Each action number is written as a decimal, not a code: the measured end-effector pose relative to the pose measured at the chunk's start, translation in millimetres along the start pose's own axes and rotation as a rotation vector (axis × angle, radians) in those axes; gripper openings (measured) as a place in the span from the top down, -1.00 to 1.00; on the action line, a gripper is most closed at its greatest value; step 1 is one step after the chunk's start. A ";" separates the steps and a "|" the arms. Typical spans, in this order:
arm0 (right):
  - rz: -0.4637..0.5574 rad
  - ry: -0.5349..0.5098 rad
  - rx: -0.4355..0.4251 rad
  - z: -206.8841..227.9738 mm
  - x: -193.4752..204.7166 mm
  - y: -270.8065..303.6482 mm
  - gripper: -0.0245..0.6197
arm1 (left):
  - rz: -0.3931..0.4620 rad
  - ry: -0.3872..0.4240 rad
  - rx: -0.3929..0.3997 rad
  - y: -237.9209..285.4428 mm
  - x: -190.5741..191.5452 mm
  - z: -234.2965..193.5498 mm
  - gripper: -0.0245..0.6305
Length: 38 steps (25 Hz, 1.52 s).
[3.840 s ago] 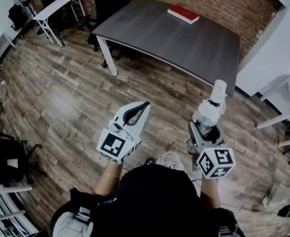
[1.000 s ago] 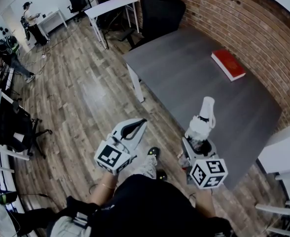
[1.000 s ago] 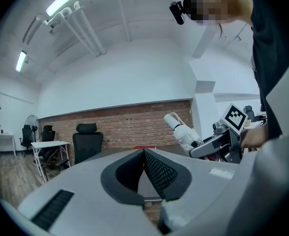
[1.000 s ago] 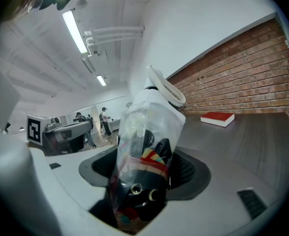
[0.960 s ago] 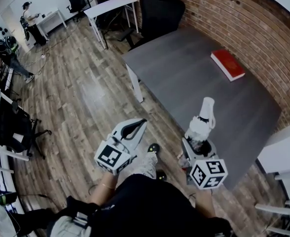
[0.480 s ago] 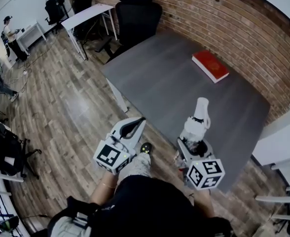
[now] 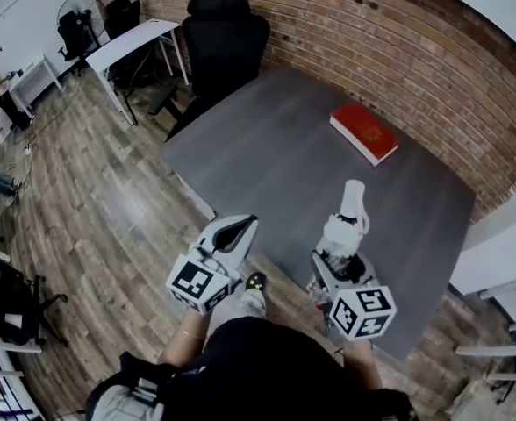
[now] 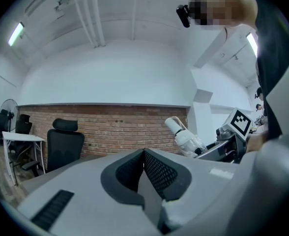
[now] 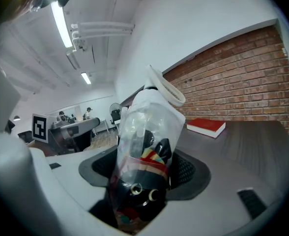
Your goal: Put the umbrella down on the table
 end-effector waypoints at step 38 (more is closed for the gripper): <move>-0.083 0.121 0.274 56.7 -42.2 166.3 0.02 | -0.052 -0.050 0.293 157.5 -7.5 -160.7 0.92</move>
Point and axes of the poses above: the fingertips, and each gripper's own axes: y forward along the fingers, z to its right, x out of its underside, the point moved 1 cm from there along -y, backward along the fingers, and after that the axes turned 8 degrees about -y, right-handed, at the moved point
